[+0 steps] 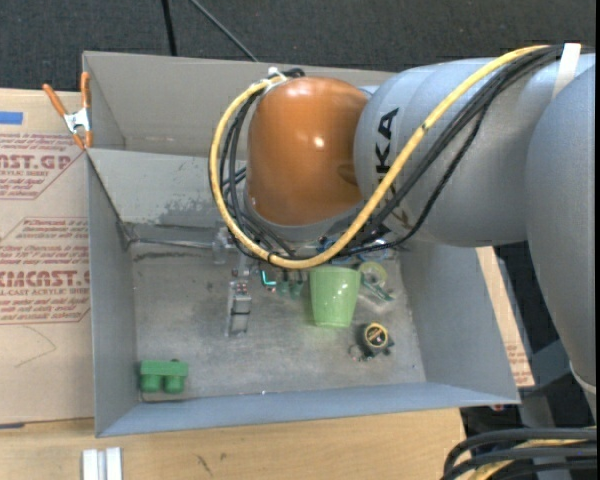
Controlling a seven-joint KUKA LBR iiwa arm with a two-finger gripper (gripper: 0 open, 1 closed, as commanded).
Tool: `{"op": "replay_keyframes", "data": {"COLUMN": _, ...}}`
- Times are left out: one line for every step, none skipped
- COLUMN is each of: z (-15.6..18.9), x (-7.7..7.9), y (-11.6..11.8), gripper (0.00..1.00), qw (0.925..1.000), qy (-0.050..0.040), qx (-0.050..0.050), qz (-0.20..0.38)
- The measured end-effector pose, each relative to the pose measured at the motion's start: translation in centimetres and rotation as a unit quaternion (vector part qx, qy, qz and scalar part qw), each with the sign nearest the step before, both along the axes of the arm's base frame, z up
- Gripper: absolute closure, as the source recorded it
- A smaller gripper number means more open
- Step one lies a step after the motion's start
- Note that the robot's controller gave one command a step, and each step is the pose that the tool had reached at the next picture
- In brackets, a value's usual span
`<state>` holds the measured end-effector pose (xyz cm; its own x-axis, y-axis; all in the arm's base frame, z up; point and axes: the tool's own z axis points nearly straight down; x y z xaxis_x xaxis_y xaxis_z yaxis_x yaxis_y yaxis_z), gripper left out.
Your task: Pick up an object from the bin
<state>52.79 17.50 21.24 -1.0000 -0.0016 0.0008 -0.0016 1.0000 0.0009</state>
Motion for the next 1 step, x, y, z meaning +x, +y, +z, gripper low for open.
{"op": "replay_keyframes", "data": {"z": 0.08, "x": 0.09, "y": -0.08, "gripper": 1.00, "qw": 1.0000, "qy": -0.0011, "qx": 0.000, "qz": -0.001}}
